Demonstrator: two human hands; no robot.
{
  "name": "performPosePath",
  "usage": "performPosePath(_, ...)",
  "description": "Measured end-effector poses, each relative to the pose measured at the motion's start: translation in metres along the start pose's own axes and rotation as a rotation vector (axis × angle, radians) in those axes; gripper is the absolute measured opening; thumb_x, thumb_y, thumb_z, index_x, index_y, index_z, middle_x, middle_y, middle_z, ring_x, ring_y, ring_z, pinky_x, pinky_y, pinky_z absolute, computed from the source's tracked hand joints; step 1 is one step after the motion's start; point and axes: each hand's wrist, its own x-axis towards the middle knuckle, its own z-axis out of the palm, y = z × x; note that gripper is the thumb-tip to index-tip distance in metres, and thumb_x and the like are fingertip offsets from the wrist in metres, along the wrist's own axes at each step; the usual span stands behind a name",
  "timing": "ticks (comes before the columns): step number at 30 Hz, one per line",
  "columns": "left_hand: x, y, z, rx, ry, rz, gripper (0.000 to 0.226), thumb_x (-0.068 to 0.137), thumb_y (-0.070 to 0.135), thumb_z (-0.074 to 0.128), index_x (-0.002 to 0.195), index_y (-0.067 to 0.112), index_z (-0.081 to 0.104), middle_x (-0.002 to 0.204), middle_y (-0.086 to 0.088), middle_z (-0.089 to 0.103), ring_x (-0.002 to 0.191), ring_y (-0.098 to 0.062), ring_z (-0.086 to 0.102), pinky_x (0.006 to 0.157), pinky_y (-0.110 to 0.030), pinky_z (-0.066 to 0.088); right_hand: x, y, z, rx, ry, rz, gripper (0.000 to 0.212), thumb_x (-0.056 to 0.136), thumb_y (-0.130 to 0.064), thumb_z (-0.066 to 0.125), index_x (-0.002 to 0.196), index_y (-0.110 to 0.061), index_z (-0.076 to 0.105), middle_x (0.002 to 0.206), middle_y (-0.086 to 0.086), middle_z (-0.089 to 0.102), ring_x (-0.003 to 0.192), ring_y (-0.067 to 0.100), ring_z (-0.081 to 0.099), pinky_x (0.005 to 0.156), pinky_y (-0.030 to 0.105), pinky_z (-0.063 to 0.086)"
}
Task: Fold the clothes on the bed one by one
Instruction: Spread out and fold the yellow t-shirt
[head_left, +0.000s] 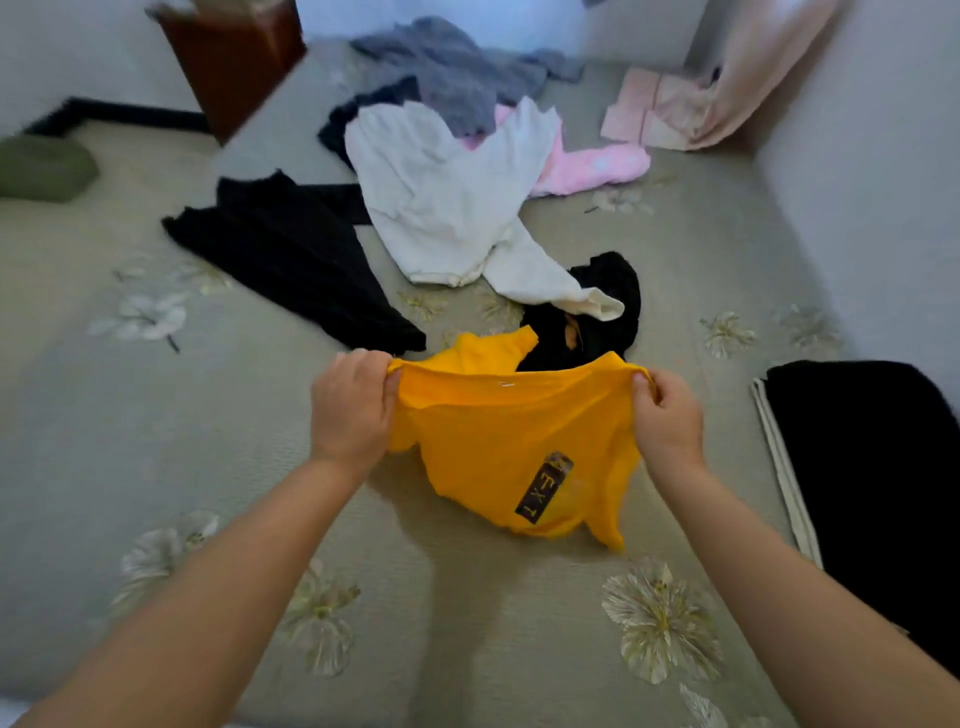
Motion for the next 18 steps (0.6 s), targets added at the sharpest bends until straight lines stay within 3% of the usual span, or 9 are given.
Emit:
performPosePath(2, 0.011, 0.006, -0.043, 0.045, 0.093, 0.002, 0.044, 0.087, 0.027, 0.029, 0.074, -0.005, 0.056, 0.068, -0.022, 0.054, 0.063, -0.035, 0.052, 0.058, -0.042, 0.038, -0.004, -0.038, -0.021, 0.004, 0.059, -0.136, 0.026, 0.095, -0.011, 0.043, 0.07, -0.016, 0.048, 0.062, -0.008, 0.038, 0.066, 0.016, 0.039, 0.058, 0.027, 0.022)
performPosePath(4, 0.014, 0.011, -0.084, 0.081, 0.16, 0.007, 0.04, 0.086, 0.028, 0.028, 0.078, -0.001, 0.054, 0.07, -0.022, 0.053, 0.067, -0.038, 0.052, 0.061, -0.044, 0.038, -0.016, -0.075, -0.044, -0.037, 0.129, -0.311, 0.023, 0.093, -0.01, 0.044, 0.072, -0.007, 0.055, 0.063, 0.006, 0.047, 0.068, 0.022, 0.043, 0.06, 0.028, 0.023)
performPosePath(6, 0.012, 0.017, -0.124, 0.121, 0.242, 0.05, 0.022, 0.086, 0.027, 0.03, 0.083, 0.011, 0.043, 0.071, -0.022, 0.053, 0.068, -0.038, 0.051, 0.061, -0.044, 0.038, -0.032, -0.112, -0.066, -0.093, 0.231, -0.466, 0.026, 0.086, -0.012, 0.045, 0.076, 0.004, 0.062, 0.067, 0.02, 0.056, 0.068, 0.03, 0.048, 0.064, 0.031, 0.027)
performPosePath(8, 0.008, 0.024, -0.164, 0.135, 0.324, 0.091, 0.013, 0.086, 0.027, 0.03, 0.082, 0.015, 0.033, 0.071, -0.023, 0.053, 0.073, -0.031, 0.044, 0.061, -0.042, 0.036, -0.05, -0.147, -0.089, -0.124, 0.368, -0.572, 0.023, 0.081, -0.008, 0.049, 0.075, 0.008, 0.064, 0.067, 0.025, 0.058, 0.068, 0.038, 0.054, 0.066, 0.034, 0.027)
performPosePath(10, 0.006, 0.03, -0.202, 0.152, 0.389, 0.16, 0.025, 0.092, 0.036, 0.027, 0.082, 0.014, 0.031, 0.071, -0.023, 0.053, 0.074, -0.025, 0.032, 0.064, -0.037, 0.026, -0.071, -0.177, -0.111, -0.148, 0.514, -0.643, 0.023, 0.08, -0.008, 0.051, 0.07, 0.008, 0.063, 0.062, 0.025, 0.056, 0.063, 0.04, 0.055, 0.063, 0.035, 0.026)
performPosePath(13, 0.002, 0.04, -0.257, 0.181, 0.457, 0.267, 0.044, 0.096, 0.046, 0.011, 0.083, 0.01, 0.032, 0.071, -0.025, 0.054, 0.072, -0.028, 0.043, 0.063, -0.037, 0.021, -0.102, -0.218, -0.143, -0.156, 0.69, -0.747, 0.029, 0.079, -0.014, 0.046, 0.066, 0.005, 0.063, 0.057, 0.021, 0.053, 0.056, 0.037, 0.054, 0.06, 0.034, 0.025)
performPosePath(18, 0.0, 0.05, -0.331, 0.247, 0.614, 0.363, 0.043, 0.097, 0.042, 0.011, 0.083, 0.008, 0.034, 0.07, -0.024, 0.055, 0.073, -0.024, 0.029, 0.062, -0.035, 0.02, -0.145, -0.265, -0.179, -0.186, 0.856, -0.831, 0.029, 0.081, -0.016, 0.048, 0.067, 0.003, 0.064, 0.061, 0.019, 0.055, 0.061, 0.037, 0.054, 0.064, 0.031, 0.027)
